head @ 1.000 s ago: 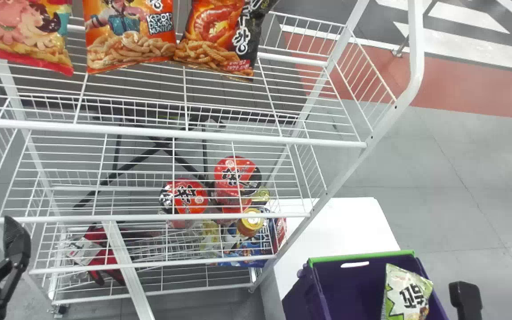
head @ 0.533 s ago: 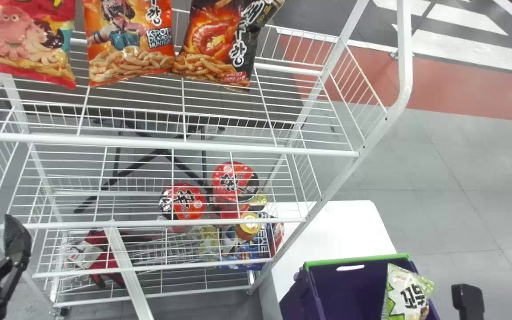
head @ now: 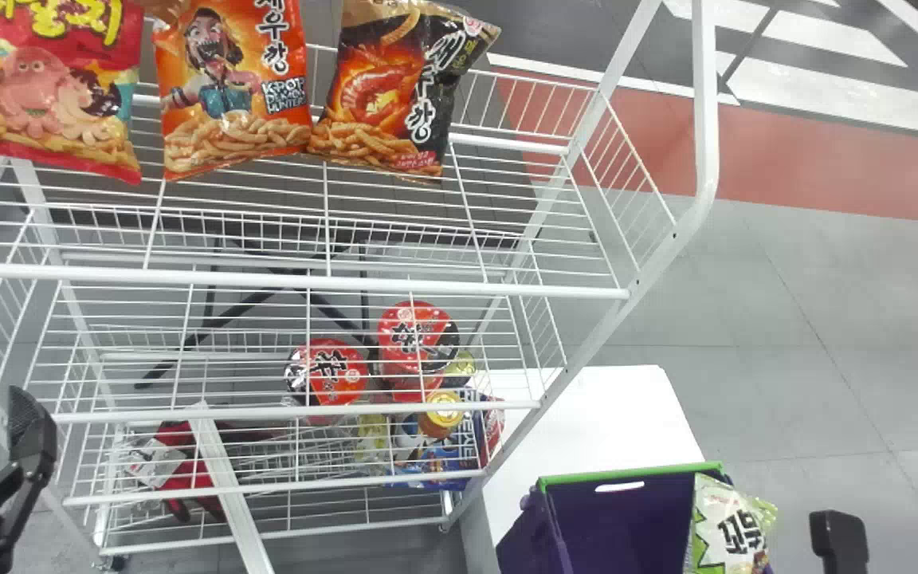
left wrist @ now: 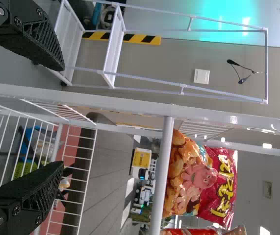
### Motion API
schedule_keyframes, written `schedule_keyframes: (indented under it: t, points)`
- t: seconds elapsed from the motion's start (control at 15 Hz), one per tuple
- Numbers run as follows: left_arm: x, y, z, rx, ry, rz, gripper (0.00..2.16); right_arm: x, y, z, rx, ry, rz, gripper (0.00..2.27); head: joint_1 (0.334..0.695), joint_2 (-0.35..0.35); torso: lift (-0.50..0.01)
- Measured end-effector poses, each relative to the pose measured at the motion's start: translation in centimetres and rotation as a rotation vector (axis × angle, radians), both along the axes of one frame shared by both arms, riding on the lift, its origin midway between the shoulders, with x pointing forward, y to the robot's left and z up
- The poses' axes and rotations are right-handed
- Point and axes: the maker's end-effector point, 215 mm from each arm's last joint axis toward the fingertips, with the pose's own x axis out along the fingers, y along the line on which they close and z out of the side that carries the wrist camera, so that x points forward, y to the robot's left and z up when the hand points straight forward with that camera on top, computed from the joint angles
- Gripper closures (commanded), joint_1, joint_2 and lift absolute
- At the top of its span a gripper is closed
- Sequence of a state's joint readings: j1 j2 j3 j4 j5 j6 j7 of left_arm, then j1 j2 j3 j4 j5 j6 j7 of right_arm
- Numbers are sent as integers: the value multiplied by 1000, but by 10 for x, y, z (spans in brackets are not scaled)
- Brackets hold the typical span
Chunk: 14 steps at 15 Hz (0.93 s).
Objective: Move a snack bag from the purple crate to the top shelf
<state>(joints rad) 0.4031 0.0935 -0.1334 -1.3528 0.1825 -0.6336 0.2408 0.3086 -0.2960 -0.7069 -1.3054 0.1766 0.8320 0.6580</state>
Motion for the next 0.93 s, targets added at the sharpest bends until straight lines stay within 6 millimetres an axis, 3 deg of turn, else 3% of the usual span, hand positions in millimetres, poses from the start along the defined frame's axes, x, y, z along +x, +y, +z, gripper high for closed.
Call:
schedule_keyframes:
  t: [0.93]
  points:
    - [-13, -2, 8, 0, -12, 1, 147, -7, -4, -3, -15, -32, 21, 2138, 695, -350, -49]
